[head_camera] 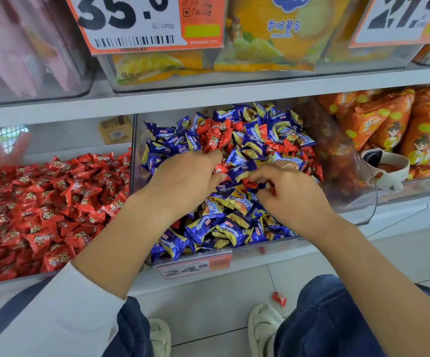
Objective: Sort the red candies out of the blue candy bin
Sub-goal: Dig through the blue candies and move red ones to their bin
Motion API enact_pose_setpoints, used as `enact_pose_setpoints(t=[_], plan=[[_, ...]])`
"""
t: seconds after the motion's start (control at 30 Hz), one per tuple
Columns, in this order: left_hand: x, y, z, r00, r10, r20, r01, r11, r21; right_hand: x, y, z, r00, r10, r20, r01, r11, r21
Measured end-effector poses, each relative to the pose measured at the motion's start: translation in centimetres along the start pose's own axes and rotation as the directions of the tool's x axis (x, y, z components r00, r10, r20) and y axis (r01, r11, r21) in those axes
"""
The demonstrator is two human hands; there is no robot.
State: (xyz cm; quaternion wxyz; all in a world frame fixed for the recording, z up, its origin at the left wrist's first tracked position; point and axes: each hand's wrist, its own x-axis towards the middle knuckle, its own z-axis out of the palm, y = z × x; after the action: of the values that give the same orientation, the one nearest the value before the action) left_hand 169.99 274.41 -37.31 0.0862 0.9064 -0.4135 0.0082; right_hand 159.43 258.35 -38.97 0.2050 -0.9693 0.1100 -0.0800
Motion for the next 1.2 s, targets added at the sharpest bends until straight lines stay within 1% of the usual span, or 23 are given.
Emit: enact_pose_setpoints(t=[0.07, 0.17, 0.23, 0.3, 0.37, 0.47, 0.53, 0.67, 0.73, 0.8, 0.87, 0.97, 1.0, 1.03, 1.1, 1.2], plan=[[0.0, -0.2, -0.3, 1.0, -0.018, -0.01, 0.018, 0.999, -0.045, 0.3, 0.0, 0.2, 0.997, -0.047, -0.055, 0.048, 0.999, 0.011], [-0.1, -0.4, -0.6, 0.999, -0.04, -0.014, 0.039, 0.998, -0.052, 0.9, 0.2, 0.4, 0.995, -0.101, -0.004, 0.1, 0.991, -0.09], [-0.2, -0.4, -0.7, 0.999, -0.047, 0.007, 0.047, 0.998, -0.042, 0.9, 0.2, 0.5, 0.994, -0.106, 0.023, 0.108, 0.981, -0.163], [-0.3, -0.3, -0.8, 0.998, -0.053, 0.035, 0.055, 0.998, -0.039, 0.9, 0.3, 0.6, 0.994, -0.105, 0.022, 0.108, 0.978, -0.181], [-0.3, -0.2, -0.8, 0.998, -0.035, 0.052, 0.038, 0.998, -0.049, 0.9, 0.4, 0.8, 0.993, -0.114, 0.027, 0.117, 0.972, -0.202], [-0.4, 0.0, -1.0, 0.996, 0.035, 0.085, -0.029, 0.997, -0.066, 0.9, 0.2, 0.9, 0.99, -0.134, 0.045, 0.141, 0.961, -0.24], [-0.5, 0.1, -0.9, 0.993, 0.056, 0.108, -0.055, 0.998, -0.018, 0.9, 0.1, 1.0, 0.989, -0.135, 0.056, 0.145, 0.946, -0.29], [-0.3, 0.4, -0.4, 0.987, -0.011, 0.163, -0.013, 0.99, 0.143, 1.4, -0.3, 1.2, 0.989, -0.134, 0.062, 0.148, 0.92, -0.363], [0.0, 0.6, -0.1, 0.983, -0.019, 0.184, -0.01, 0.988, 0.154, 1.6, -0.4, 1.2, 0.991, -0.117, 0.072, 0.136, 0.906, -0.4], [0.0, 0.6, -0.2, 0.983, -0.014, 0.184, -0.003, 0.996, 0.088, 1.8, -0.5, 1.3, 0.991, -0.116, 0.071, 0.136, 0.89, -0.435], [-0.1, 0.2, -0.8, 0.989, -0.03, 0.145, 0.032, 0.999, -0.016, 1.9, -0.5, 1.4, 0.991, -0.119, 0.063, 0.134, 0.881, -0.454], [-0.3, -0.8, -2.3, 0.996, -0.093, -0.003, 0.092, 0.99, -0.11, 1.9, -0.5, 1.7, 0.992, -0.114, 0.053, 0.126, 0.886, -0.445], [-0.3, -1.2, -2.6, 0.992, -0.119, -0.033, 0.113, 0.985, -0.128, 1.9, -0.5, 1.8, 0.992, -0.116, 0.052, 0.127, 0.888, -0.442], [-0.3, -1.5, -2.8, 0.99, -0.136, -0.036, 0.13, 0.982, -0.138, 1.9, -0.5, 1.7, 0.992, -0.118, 0.049, 0.127, 0.891, -0.436], [-0.3, -1.7, -2.7, 0.989, -0.146, 0.01, 0.146, 0.978, -0.146, 1.9, -0.3, 1.2, 0.993, -0.116, 0.033, 0.119, 0.906, -0.407], [0.0, -1.4, -2.2, 0.988, -0.148, 0.035, 0.152, 0.974, -0.17, 1.8, 0.4, -0.2, 0.998, -0.068, -0.005, 0.063, 0.957, -0.283]])
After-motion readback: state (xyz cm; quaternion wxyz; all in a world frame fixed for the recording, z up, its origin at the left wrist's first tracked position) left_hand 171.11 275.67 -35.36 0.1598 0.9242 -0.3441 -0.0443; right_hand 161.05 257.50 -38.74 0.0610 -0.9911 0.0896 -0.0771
